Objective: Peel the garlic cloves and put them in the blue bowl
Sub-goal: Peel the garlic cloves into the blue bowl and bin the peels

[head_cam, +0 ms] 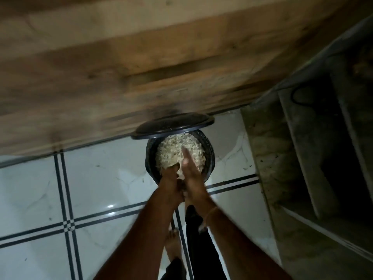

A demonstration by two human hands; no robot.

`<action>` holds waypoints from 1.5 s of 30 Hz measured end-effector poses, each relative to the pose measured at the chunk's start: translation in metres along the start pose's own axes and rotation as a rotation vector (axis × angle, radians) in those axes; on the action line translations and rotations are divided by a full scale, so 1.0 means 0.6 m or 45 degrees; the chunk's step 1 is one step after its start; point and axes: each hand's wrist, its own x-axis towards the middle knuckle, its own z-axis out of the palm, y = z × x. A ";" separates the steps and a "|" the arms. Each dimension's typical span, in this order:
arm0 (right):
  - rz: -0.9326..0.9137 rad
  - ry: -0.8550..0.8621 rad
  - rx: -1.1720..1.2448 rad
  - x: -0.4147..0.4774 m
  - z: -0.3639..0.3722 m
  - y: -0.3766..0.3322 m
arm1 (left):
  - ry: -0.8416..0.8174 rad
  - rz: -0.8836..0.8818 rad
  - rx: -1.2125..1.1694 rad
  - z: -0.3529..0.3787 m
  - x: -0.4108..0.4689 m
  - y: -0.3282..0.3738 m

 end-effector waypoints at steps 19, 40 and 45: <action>-0.589 0.882 -0.129 -0.765 -0.307 -0.060 | -0.312 1.365 1.756 0.153 -0.620 -0.309; -0.191 1.554 -0.103 -1.014 -0.834 0.237 | -0.820 1.765 2.438 0.623 -0.634 -0.798; -0.011 1.551 -0.167 -0.994 -0.910 0.246 | -0.979 1.855 2.611 0.676 -0.571 -0.818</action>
